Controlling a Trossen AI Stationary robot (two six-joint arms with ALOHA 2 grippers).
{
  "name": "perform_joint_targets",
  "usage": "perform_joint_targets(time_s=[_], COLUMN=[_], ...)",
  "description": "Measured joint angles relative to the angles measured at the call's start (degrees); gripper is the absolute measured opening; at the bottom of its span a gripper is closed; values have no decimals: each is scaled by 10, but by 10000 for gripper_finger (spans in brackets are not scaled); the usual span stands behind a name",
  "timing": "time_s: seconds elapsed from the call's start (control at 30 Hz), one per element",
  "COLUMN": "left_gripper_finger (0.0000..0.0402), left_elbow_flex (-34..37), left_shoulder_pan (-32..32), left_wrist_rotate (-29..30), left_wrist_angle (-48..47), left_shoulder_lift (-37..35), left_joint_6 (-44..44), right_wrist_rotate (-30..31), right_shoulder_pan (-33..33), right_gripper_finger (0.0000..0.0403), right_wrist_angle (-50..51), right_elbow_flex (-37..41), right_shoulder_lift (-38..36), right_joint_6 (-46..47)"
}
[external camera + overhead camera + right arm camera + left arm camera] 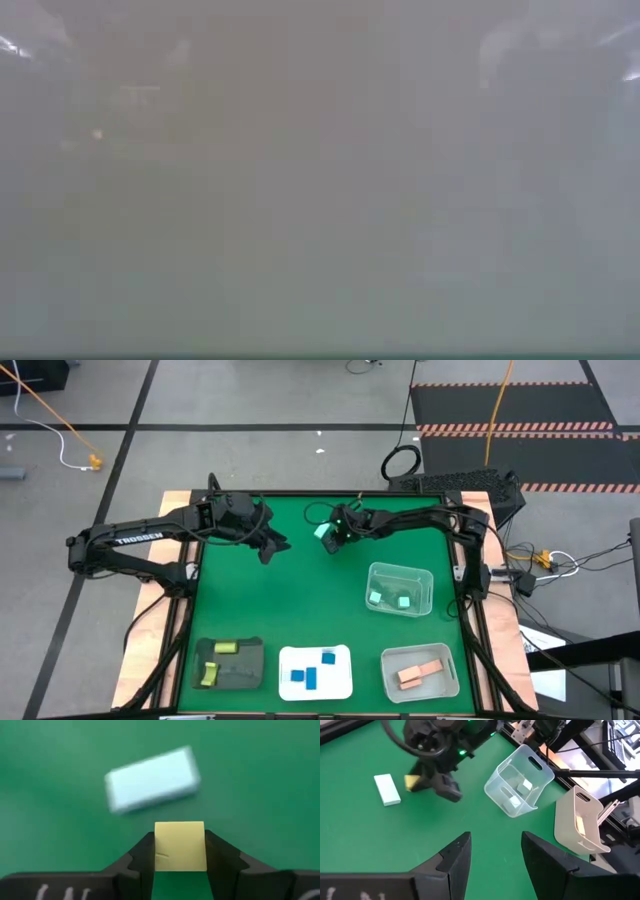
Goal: Sort & place blocks by color
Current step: Put the green block into the black bin
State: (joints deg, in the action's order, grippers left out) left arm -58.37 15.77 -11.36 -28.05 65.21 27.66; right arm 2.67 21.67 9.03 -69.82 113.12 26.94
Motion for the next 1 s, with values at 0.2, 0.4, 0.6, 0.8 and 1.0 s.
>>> perform_joint_targets(time_s=[0.2, 0.4, 0.6, 0.8, 1.0], left_gripper_finger=[175, 175, 175, 175, 175], left_elbow_flex=[0, 0, 0, 0, 0], left_shoulder_pan=[-2, -3, -9, -9, -8], left_wrist_rotate=[0, 5, 9, 10, 37], left_wrist_angle=[-3, 4, 42, 123, 162], left_shoulder_lift=[0, 28, 76, 112, 142], left_joint_6=[12, 57, 115, 172, 206], right_wrist_rotate=[-59, -61, -9, 70, 96], right_shoulder_pan=[-6, -32, -76, -118, -145], right_gripper_finger=[118, 118, 118, 120, 121], right_wrist_angle=[10, -7, -8, -10, -22], right_elbow_flex=[3, 1, 1, 1, 1], right_shoulder_lift=[-63, -133, -185, -197, -197], right_joint_6=[7, -95, -233, -366, -417])
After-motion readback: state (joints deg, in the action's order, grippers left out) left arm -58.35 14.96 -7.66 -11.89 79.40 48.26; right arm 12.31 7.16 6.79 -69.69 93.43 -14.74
